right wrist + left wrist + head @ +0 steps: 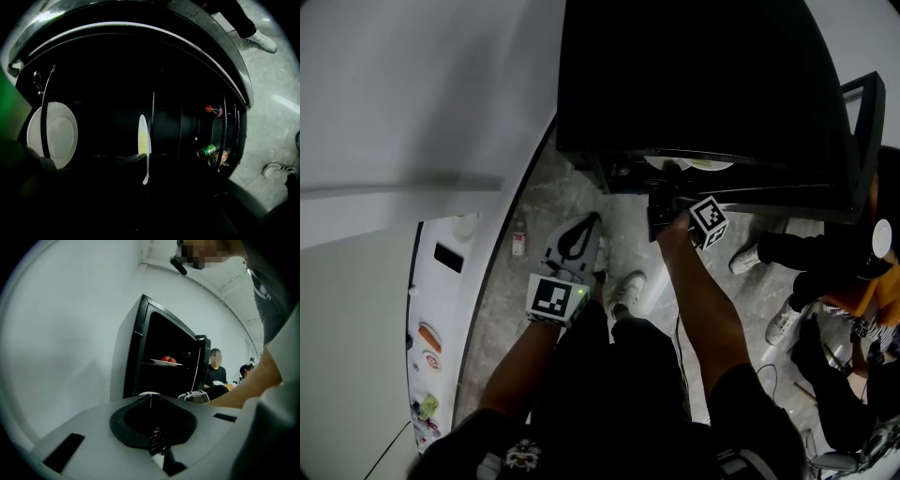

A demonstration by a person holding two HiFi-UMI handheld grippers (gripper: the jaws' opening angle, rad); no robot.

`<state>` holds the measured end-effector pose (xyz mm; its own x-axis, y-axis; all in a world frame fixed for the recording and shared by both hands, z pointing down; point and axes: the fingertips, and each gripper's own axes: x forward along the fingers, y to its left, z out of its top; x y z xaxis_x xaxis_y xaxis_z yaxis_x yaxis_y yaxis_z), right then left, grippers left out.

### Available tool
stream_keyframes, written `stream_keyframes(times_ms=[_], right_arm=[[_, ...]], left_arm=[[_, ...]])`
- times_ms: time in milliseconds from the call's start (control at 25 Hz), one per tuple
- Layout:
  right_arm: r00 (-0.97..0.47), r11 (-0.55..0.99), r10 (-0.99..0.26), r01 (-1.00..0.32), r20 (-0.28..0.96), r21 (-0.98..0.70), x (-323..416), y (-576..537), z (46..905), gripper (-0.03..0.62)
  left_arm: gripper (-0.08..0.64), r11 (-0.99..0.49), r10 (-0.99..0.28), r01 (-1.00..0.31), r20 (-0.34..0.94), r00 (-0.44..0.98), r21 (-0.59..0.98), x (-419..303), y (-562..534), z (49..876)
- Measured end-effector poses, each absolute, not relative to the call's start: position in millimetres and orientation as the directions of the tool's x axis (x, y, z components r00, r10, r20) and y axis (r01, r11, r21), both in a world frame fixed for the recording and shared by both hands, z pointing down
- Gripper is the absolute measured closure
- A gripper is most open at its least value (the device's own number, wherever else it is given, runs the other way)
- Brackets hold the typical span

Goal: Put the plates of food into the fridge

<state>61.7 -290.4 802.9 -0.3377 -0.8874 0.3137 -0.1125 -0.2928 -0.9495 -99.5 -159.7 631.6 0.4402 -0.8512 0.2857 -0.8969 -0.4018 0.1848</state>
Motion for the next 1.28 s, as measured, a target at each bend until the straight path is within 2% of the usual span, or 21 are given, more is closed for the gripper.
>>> stream_keyframes(times_ms=[520, 560, 600, 640, 880, 1080, 1280], right_arm=[[-0.334, -0.275, -0.896, -0.101, 0.293, -0.956, 60.0, -302.6, 807.9, 0.557], [-0.340, -0.270, -0.894, -0.108, 0.291, -0.957, 60.2, -302.2, 807.8, 0.520], [-0.347, -0.263, -0.893, -0.118, 0.288, -0.957, 60.7, -301.7, 806.9, 0.457], [-0.351, -0.256, -0.891, -0.132, 0.287, -0.958, 61.5, -300.8, 805.7, 0.436], [-0.393, -0.178, -0.872, -0.305, 0.293, -0.936, 68.2, -283.5, 787.9, 0.426], [-0.478, 0.019, -0.835, -0.520, 0.273, -0.854, 63.9, -243.5, 738.8, 0.426], [-0.549, 0.207, -0.813, -0.581, 0.192, -0.787, 57.9, -192.5, 675.3, 0.426]], left_arm=[[0.537, -0.383, -0.849, -0.908, 0.323, 0.418, 0.168, -101.9, -163.8, 644.6], [0.537, -0.383, -0.850, -0.908, 0.321, 0.418, 0.170, -101.1, -164.0, 642.5], [0.537, -0.383, -0.849, -0.908, 0.321, 0.419, 0.170, -100.3, -163.5, 641.1], [0.537, -0.383, -0.849, -0.908, 0.323, 0.418, 0.168, -100.1, -161.9, 641.5], [0.537, -0.387, -0.848, -0.908, 0.326, 0.419, 0.160, -95.5, -147.9, 646.2], [0.537, -0.376, -0.853, -0.907, 0.310, 0.419, 0.191, -87.8, -139.0, 636.4], [0.537, -0.402, -0.849, -0.902, 0.303, 0.432, 0.159, -73.9, -124.2, 629.9]])
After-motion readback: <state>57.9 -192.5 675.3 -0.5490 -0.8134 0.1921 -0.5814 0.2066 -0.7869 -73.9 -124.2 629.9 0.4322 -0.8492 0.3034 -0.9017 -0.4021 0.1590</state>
